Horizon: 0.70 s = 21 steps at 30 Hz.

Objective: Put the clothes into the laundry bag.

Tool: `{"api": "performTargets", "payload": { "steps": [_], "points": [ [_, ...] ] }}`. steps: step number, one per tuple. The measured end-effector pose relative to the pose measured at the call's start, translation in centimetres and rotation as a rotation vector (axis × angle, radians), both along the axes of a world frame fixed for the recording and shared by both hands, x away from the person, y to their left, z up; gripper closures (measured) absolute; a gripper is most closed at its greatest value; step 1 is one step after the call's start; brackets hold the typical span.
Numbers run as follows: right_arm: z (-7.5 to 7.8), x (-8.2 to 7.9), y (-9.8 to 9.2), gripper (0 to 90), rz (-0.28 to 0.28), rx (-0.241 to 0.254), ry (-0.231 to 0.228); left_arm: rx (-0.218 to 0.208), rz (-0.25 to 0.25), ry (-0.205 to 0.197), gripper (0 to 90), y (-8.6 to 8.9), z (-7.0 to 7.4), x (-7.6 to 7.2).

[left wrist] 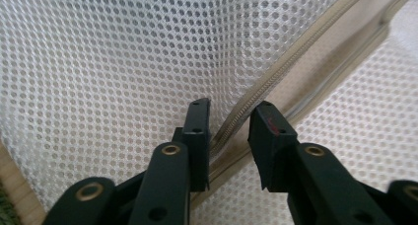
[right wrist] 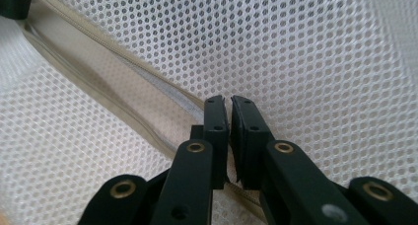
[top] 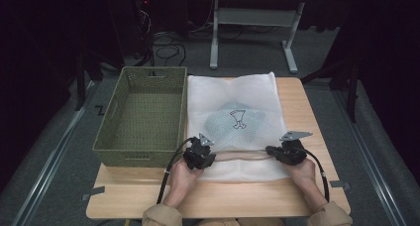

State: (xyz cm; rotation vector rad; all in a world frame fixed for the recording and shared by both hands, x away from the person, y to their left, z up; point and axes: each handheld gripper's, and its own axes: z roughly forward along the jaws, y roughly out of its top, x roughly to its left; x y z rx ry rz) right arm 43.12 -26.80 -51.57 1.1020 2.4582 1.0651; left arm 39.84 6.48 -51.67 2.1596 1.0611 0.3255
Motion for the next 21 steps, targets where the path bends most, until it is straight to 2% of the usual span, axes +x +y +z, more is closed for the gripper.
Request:
{"api": "performTargets", "payload": {
  "steps": [8,12,17,21],
  "points": [
    [1.7,-0.7,-1.1,81.2,-0.022,0.069,-0.063,-0.106,-0.022,-0.064,55.9,0.3,1.7,-1.3],
    [2.2,-1.0,-1.8,79.5,-0.046,0.098,-0.078,-0.135,-0.019,-0.109,53.1,0.4,2.3,-1.8],
    [2.8,-1.3,-2.5,76.4,-0.072,0.129,-0.11,-0.188,0.032,-0.193,49.4,0.4,3.0,-1.9],
    [2.9,-1.3,-3.1,71.4,-0.112,0.157,-0.139,-0.227,0.075,-0.229,46.5,0.1,3.1,-1.4]
  ]
}}
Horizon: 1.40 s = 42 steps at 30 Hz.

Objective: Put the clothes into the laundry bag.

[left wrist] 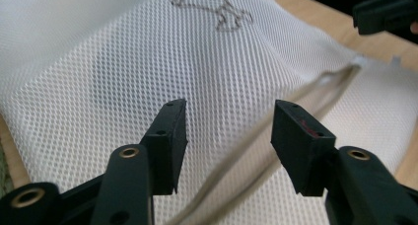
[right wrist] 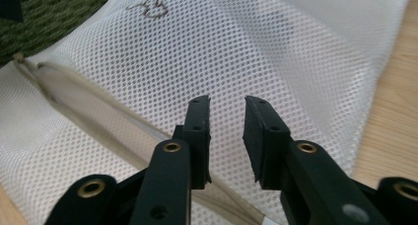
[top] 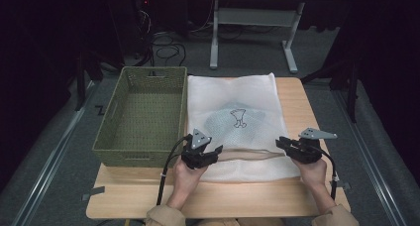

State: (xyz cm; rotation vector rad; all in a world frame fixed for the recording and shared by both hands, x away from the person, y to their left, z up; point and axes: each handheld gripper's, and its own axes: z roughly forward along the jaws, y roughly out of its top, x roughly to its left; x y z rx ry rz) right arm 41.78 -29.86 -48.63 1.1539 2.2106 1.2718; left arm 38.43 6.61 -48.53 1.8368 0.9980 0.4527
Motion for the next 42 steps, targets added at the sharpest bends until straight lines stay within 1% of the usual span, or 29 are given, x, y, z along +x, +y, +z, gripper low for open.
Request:
{"api": "performTargets", "payload": {
  "steps": [4,6,8,9,10,12,18,20,21,25,28,30,32,36,37,39,42],
  "points": [
    [-0.2,0.1,-0.6,67.7,-0.036,0.031,-0.008,-0.026,0.034,-0.015,45.1,-0.6,-0.1,0.7],
    [-0.5,0.3,-0.7,66.5,-0.053,0.037,-0.002,-0.032,0.052,-0.024,45.1,-0.9,-0.3,1.1],
    [-0.8,0.5,-0.8,65.6,-0.067,0.034,-0.007,-0.039,0.067,-0.029,45.1,-1.2,-0.5,1.5],
    [-0.9,0.5,-0.8,65.2,-0.077,0.039,-0.001,-0.041,0.072,-0.028,44.8,-1.3,-0.7,1.7],
    [-1.1,0.7,-0.8,64.8,-0.079,0.037,-0.005,-0.043,0.078,-0.029,44.5,-1.4,-0.9,1.9],
    [-1.3,0.9,-0.7,64.2,-0.088,0.037,-0.008,-0.032,0.09,-0.024,44.3,-1.5,-1.2,2.2],
    [-1.9,1.3,-0.4,61.9,-0.102,0.032,-0.022,-0.037,0.109,-0.02,43.7,-1.6,-2.1,2.8],
    [-2.1,1.3,-0.3,61.4,-0.112,0.034,-0.014,-0.026,0.112,-0.027,43.3,-1.7,-2.3,2.9],
    [-2.3,1.4,-0.3,61.1,-0.114,0.03,-0.017,-0.027,0.114,-0.029,43.2,-1.7,-2.4,2.9],
    [-2.7,1.6,-0.1,60.6,-0.131,0.021,-0.003,-0.024,0.126,-0.022,43.1,-1.6,-2.8,3.2],
    [-2.8,1.7,0.0,60.0,-0.129,0.016,-0.007,-0.024,0.128,-0.02,43.1,-1.5,-3.1,3.2],
    [-2.9,1.7,0.2,59.5,-0.13,0.011,-0.011,-0.011,0.13,-0.014,42.9,-1.5,-3.3,3.2],
    [-3.0,1.7,0.2,59.2,-0.127,0.002,-0.011,0.001,0.13,-0.019,42.9,-1.5,-3.4,3.2],
    [-3.2,1.9,0.4,58.4,-0.132,0.0,-0.013,0.011,0.127,-0.021,42.9,-1.6,-3.6,3.2],
    [-3.2,1.9,0.4,58.1,-0.125,-0.006,-0.017,0.018,0.13,-0.021,42.9,-1.7,-3.6,3.2],
    [-3.3,1.9,0.6,57.2,-0.128,-0.014,-0.016,0.024,0.132,-0.023,42.8,-1.6,-3.8,3.2],
    [-3.5,1.9,0.7,55.5,-0.126,-0.014,-0.015,0.017,0.141,-0.011,42.9,-1.3,-4.3,3.0]
  ]
}}
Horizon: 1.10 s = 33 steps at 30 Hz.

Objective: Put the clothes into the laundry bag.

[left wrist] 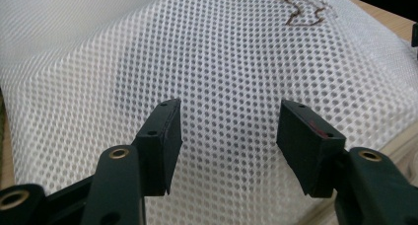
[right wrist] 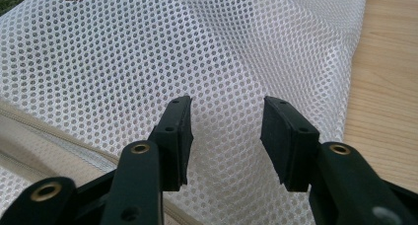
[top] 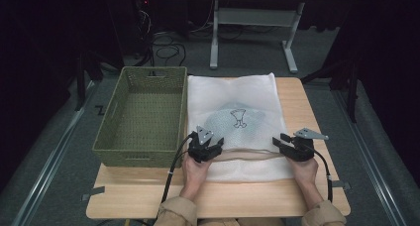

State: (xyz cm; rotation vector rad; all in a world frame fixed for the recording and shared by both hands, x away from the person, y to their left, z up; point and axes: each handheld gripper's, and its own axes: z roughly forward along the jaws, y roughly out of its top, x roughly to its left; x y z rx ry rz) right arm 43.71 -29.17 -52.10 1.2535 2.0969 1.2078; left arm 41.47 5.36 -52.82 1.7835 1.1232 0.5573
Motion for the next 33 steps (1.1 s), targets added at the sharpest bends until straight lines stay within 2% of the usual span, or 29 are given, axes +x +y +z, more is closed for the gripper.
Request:
{"api": "performTargets", "payload": {
  "steps": [5,17,21,25,33],
  "points": [
    [-0.2,0.0,0.2,53.5,0.005,-0.004,0.003,0.003,0.008,0.014,43.0,0.3,-0.7,-0.1],
    [-0.6,-0.3,0.6,50.5,0.009,-0.01,0.022,-0.005,0.004,0.024,41.4,0.6,-1.2,0.2],
    [-0.8,-0.5,0.7,48.2,0.008,-0.018,0.024,-0.018,0.011,0.041,40.3,0.8,-1.3,0.3],
    [-0.8,-1.1,0.6,47.3,0.001,-0.006,-0.017,-0.015,0.001,0.038,40.6,0.8,-1.3,0.2],
    [-0.8,-1.4,1.0,45.9,0.011,-0.046,-0.013,-0.019,-0.003,0.039,40.8,0.8,-1.3,0.0]
  ]
}}
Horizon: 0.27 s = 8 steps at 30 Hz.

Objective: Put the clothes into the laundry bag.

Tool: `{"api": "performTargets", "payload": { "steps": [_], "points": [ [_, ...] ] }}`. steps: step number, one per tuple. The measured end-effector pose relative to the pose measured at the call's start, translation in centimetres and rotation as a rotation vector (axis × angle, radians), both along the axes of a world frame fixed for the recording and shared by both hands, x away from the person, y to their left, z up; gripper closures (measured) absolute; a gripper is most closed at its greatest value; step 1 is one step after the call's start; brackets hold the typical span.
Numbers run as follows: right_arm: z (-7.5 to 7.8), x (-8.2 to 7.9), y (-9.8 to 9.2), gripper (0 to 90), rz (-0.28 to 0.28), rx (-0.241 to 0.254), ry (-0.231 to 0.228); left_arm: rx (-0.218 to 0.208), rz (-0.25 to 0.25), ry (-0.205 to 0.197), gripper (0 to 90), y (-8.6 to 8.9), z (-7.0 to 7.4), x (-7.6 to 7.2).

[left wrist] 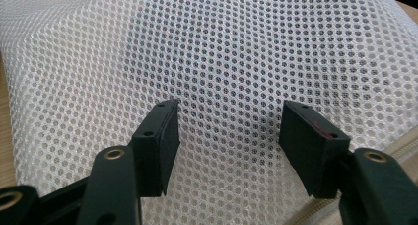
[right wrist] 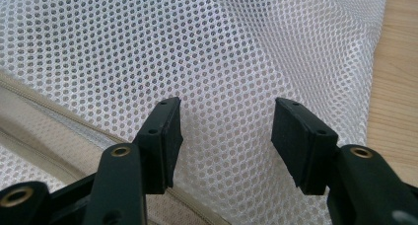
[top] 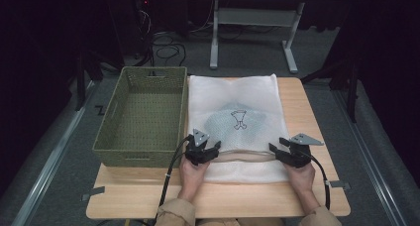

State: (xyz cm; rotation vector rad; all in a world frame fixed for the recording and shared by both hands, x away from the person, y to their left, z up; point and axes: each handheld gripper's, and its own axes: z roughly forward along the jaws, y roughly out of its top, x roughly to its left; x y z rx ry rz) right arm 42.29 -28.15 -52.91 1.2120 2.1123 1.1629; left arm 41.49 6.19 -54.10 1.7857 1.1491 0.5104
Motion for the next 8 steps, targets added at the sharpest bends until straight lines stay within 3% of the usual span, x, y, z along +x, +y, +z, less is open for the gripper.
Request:
{"api": "performTargets", "payload": {
  "steps": [8],
  "points": [
    [0.01,-0.01,0.01,44.9,0.002,0.0,0.005,-0.003,0.0,0.004,41.1,0.03,-0.01,0.01]
  ]
}}
